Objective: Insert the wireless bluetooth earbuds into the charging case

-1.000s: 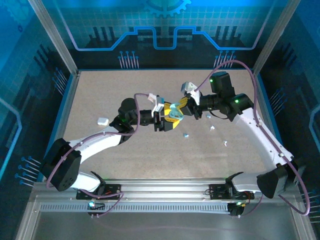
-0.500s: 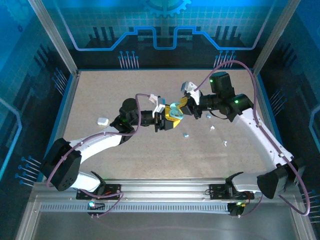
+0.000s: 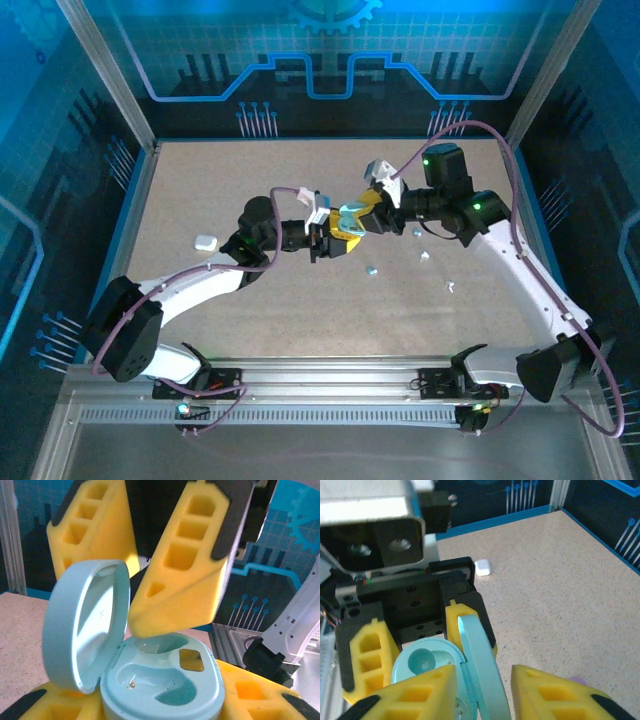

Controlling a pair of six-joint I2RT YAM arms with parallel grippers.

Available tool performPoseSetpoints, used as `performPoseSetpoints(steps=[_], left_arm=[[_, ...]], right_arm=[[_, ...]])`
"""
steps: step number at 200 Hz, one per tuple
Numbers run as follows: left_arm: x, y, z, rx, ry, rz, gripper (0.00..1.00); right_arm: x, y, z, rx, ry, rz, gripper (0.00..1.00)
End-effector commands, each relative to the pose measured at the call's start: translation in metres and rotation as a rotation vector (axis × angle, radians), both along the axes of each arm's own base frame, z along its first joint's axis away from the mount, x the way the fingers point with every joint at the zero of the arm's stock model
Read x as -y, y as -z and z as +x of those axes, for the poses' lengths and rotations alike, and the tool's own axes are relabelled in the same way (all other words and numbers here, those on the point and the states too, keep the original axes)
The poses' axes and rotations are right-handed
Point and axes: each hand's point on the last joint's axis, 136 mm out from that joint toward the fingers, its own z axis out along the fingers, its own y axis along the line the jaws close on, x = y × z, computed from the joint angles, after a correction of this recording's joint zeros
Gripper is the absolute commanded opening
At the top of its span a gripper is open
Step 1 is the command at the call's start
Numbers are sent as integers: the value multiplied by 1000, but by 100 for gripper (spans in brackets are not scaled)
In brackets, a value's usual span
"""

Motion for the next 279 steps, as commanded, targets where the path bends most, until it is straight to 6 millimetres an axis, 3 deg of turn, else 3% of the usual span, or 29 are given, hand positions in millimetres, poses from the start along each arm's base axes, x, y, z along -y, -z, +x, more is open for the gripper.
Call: performPoseSetpoints(steps=[1, 31, 50, 77, 97, 144, 187, 244, 279], left_arm=[[-5, -10, 1, 81, -49, -25, 34], [-11, -9, 7, 112, -111, -31, 34], [-16, -7, 10, 130, -149, -38, 34], [-22, -7, 12, 154, -195, -41, 33], [-27, -10, 13, 175, -226, -47, 33], [-33, -19, 10, 205, -251, -54, 33], [-37, -24, 6, 214, -258, -57, 33], [-45, -33, 0, 237, -285, -52, 33], [-47, -35, -2, 242, -287, -48, 33]], right_arm=[[8, -31, 5, -15, 98, 75, 45], [35, -59, 19, -98, 299, 184, 58], [65, -59, 31, -191, 484, 228, 63], [116, -12, 46, -411, 795, 195, 61], [131, 40, 44, -604, 881, 168, 59], [109, 154, 33, -930, 795, 28, 49], [82, 225, 39, -966, 722, -281, 43], [53, 271, 44, -908, 597, -547, 42], [48, 289, 45, -891, 565, -639, 42]])
